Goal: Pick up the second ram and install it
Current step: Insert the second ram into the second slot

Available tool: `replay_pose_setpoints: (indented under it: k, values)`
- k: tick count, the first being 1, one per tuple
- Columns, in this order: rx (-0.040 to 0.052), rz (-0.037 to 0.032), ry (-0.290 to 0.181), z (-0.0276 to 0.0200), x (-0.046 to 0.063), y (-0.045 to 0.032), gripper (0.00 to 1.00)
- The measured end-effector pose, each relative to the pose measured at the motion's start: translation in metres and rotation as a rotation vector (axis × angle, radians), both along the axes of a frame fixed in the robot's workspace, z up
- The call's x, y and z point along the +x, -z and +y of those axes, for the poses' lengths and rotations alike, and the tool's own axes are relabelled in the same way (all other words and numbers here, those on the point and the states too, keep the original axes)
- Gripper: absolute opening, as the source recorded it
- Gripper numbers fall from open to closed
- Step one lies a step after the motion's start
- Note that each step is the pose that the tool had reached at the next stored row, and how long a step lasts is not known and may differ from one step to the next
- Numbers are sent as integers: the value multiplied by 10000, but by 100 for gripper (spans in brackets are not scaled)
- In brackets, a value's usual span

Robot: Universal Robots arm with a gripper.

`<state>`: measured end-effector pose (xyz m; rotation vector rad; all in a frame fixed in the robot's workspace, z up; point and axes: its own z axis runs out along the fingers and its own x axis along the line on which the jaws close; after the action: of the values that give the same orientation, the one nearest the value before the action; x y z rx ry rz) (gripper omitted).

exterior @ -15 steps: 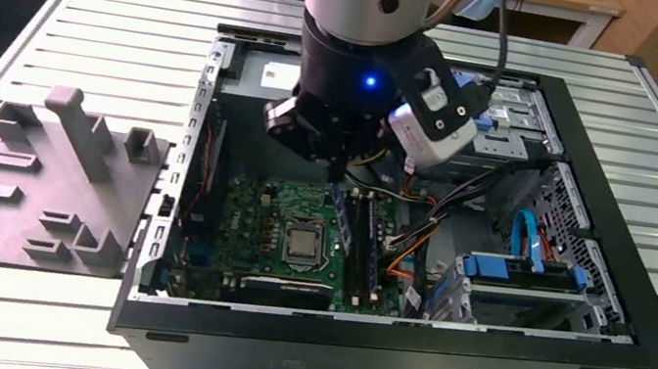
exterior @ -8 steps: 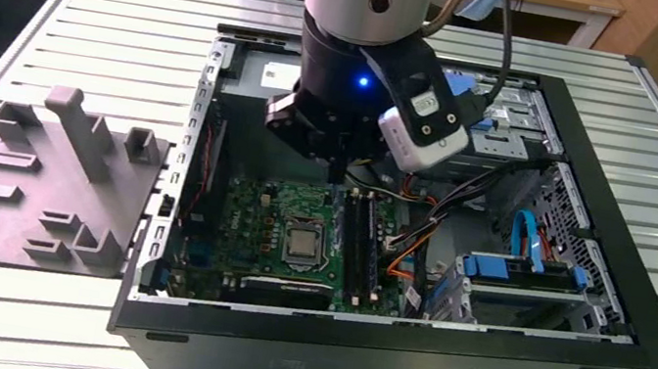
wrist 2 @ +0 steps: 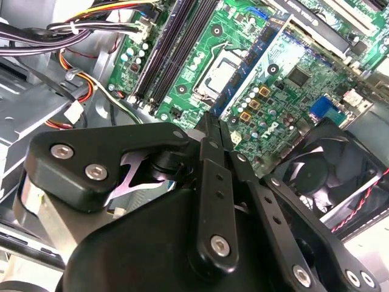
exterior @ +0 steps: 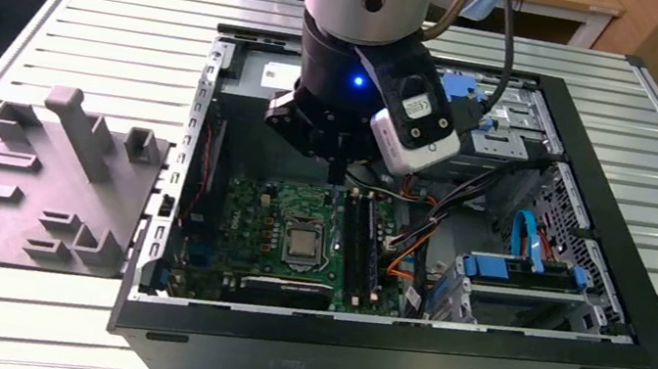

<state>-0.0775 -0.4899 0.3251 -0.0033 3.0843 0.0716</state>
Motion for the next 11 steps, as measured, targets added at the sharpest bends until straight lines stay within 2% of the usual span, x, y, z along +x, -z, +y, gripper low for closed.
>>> replay_pose_setpoints:
  k: [6, 11]
  values:
    - [16, -1, 5, 1, 18, 5, 12]
    - [23, 0, 3, 0, 120, 16, 12]
